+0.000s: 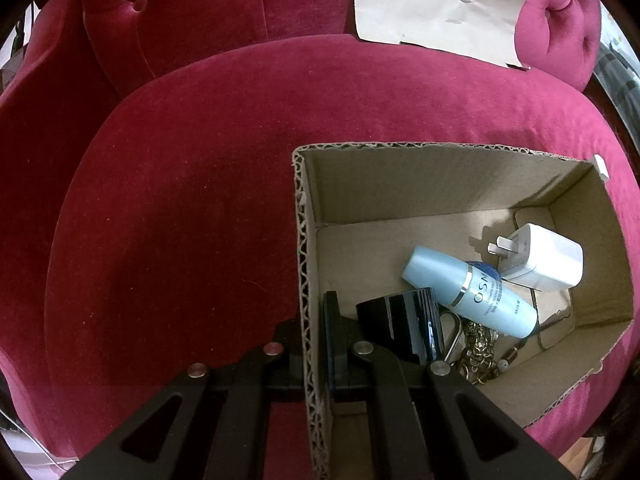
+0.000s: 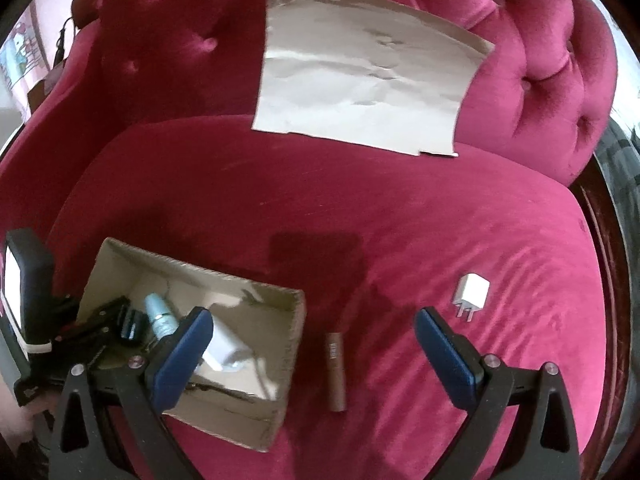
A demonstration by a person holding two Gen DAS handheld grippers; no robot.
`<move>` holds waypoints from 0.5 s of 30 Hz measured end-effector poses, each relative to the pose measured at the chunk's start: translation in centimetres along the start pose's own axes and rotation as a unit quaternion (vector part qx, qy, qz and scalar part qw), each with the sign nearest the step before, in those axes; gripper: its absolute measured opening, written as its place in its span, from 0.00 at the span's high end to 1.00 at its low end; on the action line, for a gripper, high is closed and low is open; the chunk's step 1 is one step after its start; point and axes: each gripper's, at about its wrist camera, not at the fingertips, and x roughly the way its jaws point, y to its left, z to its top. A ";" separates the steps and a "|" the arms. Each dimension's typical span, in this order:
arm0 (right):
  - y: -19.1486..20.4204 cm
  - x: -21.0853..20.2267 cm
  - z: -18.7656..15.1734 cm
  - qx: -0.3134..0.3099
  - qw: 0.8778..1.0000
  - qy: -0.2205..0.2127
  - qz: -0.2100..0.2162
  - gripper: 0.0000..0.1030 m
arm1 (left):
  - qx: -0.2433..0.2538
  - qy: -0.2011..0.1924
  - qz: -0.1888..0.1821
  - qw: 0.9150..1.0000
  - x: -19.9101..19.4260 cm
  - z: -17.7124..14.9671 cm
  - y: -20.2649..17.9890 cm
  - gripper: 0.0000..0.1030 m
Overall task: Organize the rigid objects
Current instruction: 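Move the right gripper back toward the small white plug charger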
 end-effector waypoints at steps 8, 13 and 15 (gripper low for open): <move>-4.0 0.6 0.4 0.014 1.000 -0.003 -0.013 0.00 | -0.001 0.001 -0.001 1.000 0.0 0.1 0.0 0.95; -6.0 1.4 0.7 0.023 0.999 -0.009 -0.030 0.00 | 0.000 0.001 0.000 1.000 0.1 0.0 -0.1 0.95; -7.2 2.1 0.7 0.029 0.999 -0.003 -0.039 0.00 | 0.000 0.001 0.000 1.000 0.1 0.1 -0.1 0.95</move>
